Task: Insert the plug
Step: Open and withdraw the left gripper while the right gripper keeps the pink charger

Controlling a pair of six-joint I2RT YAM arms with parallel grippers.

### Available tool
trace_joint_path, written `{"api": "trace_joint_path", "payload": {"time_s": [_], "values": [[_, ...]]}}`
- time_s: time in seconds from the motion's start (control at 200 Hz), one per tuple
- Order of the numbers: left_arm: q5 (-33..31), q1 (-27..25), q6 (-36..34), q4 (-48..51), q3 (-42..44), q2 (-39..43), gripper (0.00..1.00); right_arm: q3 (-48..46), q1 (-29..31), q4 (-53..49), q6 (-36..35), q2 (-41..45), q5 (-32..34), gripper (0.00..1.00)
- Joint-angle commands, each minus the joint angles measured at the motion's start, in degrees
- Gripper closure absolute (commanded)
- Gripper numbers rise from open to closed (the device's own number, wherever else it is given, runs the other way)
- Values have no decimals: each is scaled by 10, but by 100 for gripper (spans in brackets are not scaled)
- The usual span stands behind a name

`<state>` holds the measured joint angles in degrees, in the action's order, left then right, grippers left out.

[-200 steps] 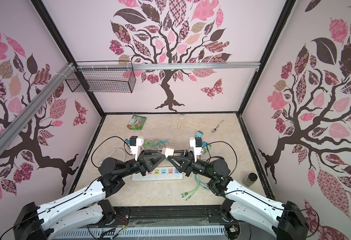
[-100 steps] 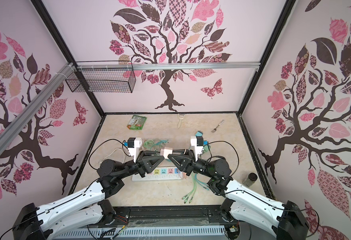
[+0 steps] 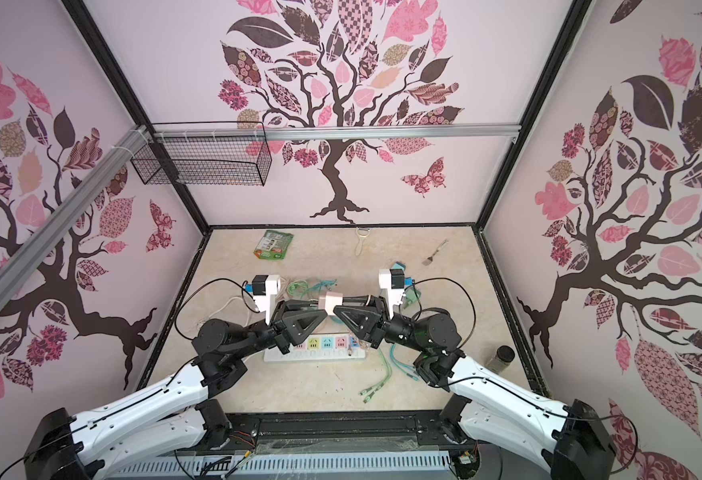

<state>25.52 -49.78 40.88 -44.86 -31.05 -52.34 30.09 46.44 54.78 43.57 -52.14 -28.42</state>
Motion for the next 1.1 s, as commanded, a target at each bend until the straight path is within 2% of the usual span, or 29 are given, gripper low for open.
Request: {"api": "trace_joint_path", "payload": {"time_s": [0.0, 0.24, 0.335, 0.52, 0.605, 0.865, 0.99, 1.095], "values": [[4, -6, -30, 73, -10, 8, 85, 37, 4, -23, -14, 6, -10, 79], [-30, -6, -61, 159, -13, 59, 56, 66, 4, -151, -71, 37, 15, 80], [-41, -6, -74, 185, -12, 80, 50, 76, 4, -186, -87, 44, 22, 80], [-61, -6, -88, 245, -15, 110, 47, 99, 3, -228, -105, 41, 27, 80], [-86, -6, -87, 311, -22, 131, 47, 121, 3, -279, -131, 35, 28, 81], [-253, 0, -79, 628, -59, 234, 47, 243, 4, -505, -248, -15, 38, 81], [-324, 11, -53, 736, -68, 265, 47, 280, 3, -565, -285, -40, 46, 81], [-352, 31, -29, 797, -67, 281, 47, 317, 3, -621, -320, -64, 50, 80]]}}
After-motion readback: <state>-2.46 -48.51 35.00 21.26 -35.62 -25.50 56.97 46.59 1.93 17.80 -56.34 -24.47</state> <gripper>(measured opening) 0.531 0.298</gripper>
